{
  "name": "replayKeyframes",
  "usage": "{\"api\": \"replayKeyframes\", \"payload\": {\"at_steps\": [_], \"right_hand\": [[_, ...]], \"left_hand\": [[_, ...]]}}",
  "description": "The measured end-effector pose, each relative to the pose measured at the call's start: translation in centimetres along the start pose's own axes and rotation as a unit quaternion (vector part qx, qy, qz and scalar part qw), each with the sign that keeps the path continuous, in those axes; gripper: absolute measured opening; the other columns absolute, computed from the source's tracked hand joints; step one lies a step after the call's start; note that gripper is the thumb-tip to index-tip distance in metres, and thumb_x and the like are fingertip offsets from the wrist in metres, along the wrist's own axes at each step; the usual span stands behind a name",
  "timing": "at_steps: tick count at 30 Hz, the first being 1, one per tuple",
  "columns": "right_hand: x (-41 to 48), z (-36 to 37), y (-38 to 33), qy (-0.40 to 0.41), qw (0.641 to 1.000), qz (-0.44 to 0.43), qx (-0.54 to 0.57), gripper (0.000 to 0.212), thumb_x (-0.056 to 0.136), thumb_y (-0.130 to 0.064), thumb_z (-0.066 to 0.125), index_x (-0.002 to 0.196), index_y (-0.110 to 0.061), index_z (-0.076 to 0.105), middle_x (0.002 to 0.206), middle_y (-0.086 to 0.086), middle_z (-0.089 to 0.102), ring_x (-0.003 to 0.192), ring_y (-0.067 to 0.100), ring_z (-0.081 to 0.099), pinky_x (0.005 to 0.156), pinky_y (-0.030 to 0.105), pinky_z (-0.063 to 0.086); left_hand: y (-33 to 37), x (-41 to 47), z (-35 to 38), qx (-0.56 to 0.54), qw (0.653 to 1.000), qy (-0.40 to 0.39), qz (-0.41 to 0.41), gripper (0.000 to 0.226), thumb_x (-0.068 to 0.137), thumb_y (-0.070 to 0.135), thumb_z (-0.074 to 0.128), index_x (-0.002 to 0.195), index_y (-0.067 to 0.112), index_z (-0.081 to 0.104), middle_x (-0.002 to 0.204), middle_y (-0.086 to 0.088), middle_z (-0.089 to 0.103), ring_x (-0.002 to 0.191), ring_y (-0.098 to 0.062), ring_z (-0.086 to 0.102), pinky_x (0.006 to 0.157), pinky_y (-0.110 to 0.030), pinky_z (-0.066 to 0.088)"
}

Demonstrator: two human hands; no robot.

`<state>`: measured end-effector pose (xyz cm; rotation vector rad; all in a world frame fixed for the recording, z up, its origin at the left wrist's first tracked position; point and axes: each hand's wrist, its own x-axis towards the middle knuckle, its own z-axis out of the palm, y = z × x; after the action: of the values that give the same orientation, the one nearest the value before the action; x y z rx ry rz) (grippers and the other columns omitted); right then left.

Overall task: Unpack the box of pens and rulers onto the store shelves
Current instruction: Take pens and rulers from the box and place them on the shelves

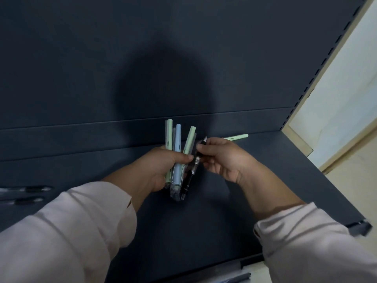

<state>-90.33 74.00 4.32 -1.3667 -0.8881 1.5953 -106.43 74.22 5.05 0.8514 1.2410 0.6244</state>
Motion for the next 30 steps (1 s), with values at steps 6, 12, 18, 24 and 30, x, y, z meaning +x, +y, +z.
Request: {"api": "replayKeyframes", "payload": {"at_steps": [6, 12, 18, 24, 30], "right_hand": [[1.5, -1.8, 0.6, 0.109, 0.991, 0.024, 0.069, 0.012, 0.092, -0.011, 0.060, 0.082, -0.016, 0.055, 0.070, 0.004, 0.048, 0.057, 0.013, 0.041, 0.043, 0.017, 0.047], [3.1, 1.1, 1.2, 0.126, 0.983, 0.041, 0.125, 0.010, 0.095, -0.008, 0.054, 0.086, -0.010, 0.052, 0.072, 0.009, 0.054, 0.059, 0.016, 0.056, 0.045, 0.021, 0.053], [4.1, 7.3, 1.2, 0.039, 0.990, 0.065, 0.119, 0.007, 0.094, -0.002, 0.050, 0.092, -0.006, 0.054, 0.080, 0.011, 0.061, 0.071, 0.018, 0.062, 0.054, 0.023, 0.057], [5.9, 11.7, 1.4, 0.065, 0.992, 0.061, 0.088, 0.013, 0.091, 0.000, 0.051, 0.102, -0.006, 0.053, 0.082, 0.010, 0.060, 0.069, 0.017, 0.061, 0.048, 0.022, 0.054], [6.1, 11.6, 1.8, 0.093, 0.992, 0.070, 0.054, 0.010, 0.092, 0.000, 0.049, 0.089, -0.009, 0.054, 0.078, 0.008, 0.057, 0.068, 0.016, 0.058, 0.049, 0.023, 0.054]], "left_hand": [[-0.2, 0.2, -1.8, -0.042, 0.998, 0.045, 0.003, 0.024, 0.080, 0.006, 0.072, 0.100, 0.006, 0.060, 0.087, -0.010, 0.069, 0.079, -0.021, 0.068, 0.068, -0.035, 0.057], [0.3, -0.8, -4.4, -0.069, 0.993, 0.088, 0.041, 0.008, 0.082, 0.004, 0.069, 0.087, 0.006, 0.062, 0.081, -0.009, 0.069, 0.067, -0.016, 0.067, 0.055, -0.026, 0.057], [0.8, -3.6, -9.6, -0.107, 0.981, 0.145, 0.066, 0.009, 0.083, 0.006, 0.068, 0.088, 0.008, 0.062, 0.084, -0.008, 0.069, 0.072, -0.017, 0.067, 0.060, -0.028, 0.058], [-0.3, -6.3, -15.4, -0.147, 0.969, 0.194, 0.036, 0.009, 0.085, 0.005, 0.064, 0.092, 0.005, 0.059, 0.078, -0.010, 0.065, 0.069, -0.019, 0.065, 0.054, -0.026, 0.057], [-1.0, -6.7, -16.2, -0.142, 0.975, 0.165, 0.053, 0.008, 0.083, 0.003, 0.066, 0.088, 0.005, 0.061, 0.073, -0.008, 0.067, 0.063, -0.018, 0.068, 0.061, -0.031, 0.057]]}}
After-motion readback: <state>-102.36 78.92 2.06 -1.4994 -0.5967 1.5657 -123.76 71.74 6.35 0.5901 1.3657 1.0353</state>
